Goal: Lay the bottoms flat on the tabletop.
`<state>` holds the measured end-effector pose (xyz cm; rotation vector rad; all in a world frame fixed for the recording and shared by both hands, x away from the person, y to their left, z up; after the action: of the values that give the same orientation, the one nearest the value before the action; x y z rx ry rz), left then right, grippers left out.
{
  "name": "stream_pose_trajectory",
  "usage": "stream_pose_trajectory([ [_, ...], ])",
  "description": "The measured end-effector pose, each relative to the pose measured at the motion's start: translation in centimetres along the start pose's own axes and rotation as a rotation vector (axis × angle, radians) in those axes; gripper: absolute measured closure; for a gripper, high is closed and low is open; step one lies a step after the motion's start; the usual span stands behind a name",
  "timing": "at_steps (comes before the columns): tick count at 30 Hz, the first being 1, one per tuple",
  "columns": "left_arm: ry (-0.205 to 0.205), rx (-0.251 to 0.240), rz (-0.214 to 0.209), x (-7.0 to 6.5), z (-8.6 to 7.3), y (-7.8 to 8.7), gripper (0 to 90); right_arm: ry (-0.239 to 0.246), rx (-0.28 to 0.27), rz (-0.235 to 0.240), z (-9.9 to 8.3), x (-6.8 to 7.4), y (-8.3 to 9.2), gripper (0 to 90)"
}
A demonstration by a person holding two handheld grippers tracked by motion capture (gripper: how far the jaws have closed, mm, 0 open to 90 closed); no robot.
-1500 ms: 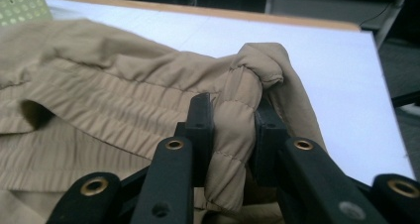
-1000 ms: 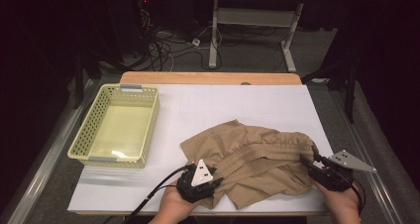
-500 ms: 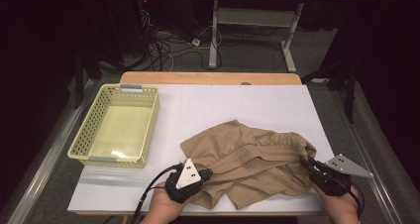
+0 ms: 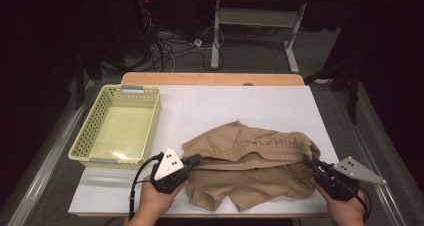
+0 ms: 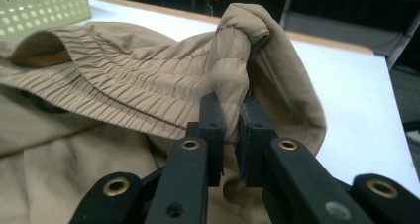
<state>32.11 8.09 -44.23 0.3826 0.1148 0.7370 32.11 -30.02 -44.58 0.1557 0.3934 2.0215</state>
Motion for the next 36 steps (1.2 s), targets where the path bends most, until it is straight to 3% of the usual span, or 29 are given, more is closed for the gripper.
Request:
stream_pose_trajectory([
  [2,0.011,-0.013,0.019,1.1,1.1,-0.4,86.2,0.01,-0.005,-0.004,0.8,0.0,-0.7,84.1],
  [6,0.031,-0.002,0.041,3.7,3.1,-2.3,86.2,-0.02,0.013,-0.011,2.2,-1.1,-3.3,84.1],
  [9,0.074,-0.023,0.046,5.8,4.9,-3.7,86.2,-0.041,0.018,-0.015,4.5,-2.9,-5.8,84.4],
  [11,0.088,0.0,0.093,7.8,5.9,-4.9,86.1,-0.048,0.004,-0.027,6.7,-3.9,-7.5,83.6],
  [13,0.154,0.047,0.157,10.1,6.0,-6.3,84.3,-0.055,-0.002,-0.035,8.3,-4.3,-9.3,68.4],
  [14,0.195,0.062,0.167,10.8,5.7,-6.6,78.4,-0.057,0.002,-0.049,8.9,-4.4,-9.9,62.1],
  [16,0.24,0.072,0.162,11.3,5.2,-6.5,65.2,-0.056,-0.001,-0.045,9.5,-4.2,-10.3,58.3],
  [18,0.233,0.042,0.139,10.6,4.6,-5.8,57.8,-0.043,0.007,-0.035,9.2,-3.8,-10.2,56.6],
  [22,0.207,0.076,0.104,7.9,1.8,-4.7,47.8,-0.02,0.053,-0.028,6.9,-3.2,-9.4,54.1],
  [26,0.183,0.186,0.015,3.5,-2.1,-4.3,42.0,-0.043,0.088,-0.021,4.4,-2.1,-8.7,43.9],
  [29,0.145,0.269,-0.013,0.7,-4.4,-4.3,33.1,-0.074,0.132,-0.028,2.6,-1.2,-8.4,33.3],
  [31,0.123,0.336,-0.021,-0.5,-5.8,-4.8,28.1,-0.07,0.178,-0.046,1.2,-1.1,-8.5,32.7],
  [32,0.111,0.366,-0.026,-0.9,-6.4,-5.2,28.1,-0.061,0.209,-0.065,0.4,-1.2,-8.6,33.3],
  [34,0.121,0.368,-0.038,-1.2,-6.8,-5.7,33.7,-0.057,0.278,-0.079,-1.6,-1.6,-8.9,43.4],
  [36,0.124,0.36,-0.046,-1.2,-6.7,-5.7,44.4,-0.067,0.326,-0.064,-3.4,-2.0,-9.0,62.5],
])
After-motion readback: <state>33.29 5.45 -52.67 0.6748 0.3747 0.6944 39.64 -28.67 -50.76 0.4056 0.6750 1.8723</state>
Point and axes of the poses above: each handheld gripper's, and its own axes: y roughly backward along the jaws, z roughly out of its top, x roughly to its left, the point moved 6 cm from there along -y, roughly forward along the jaws, and after that the axes turned 2 degrees about -x, right-handed, at the moved point
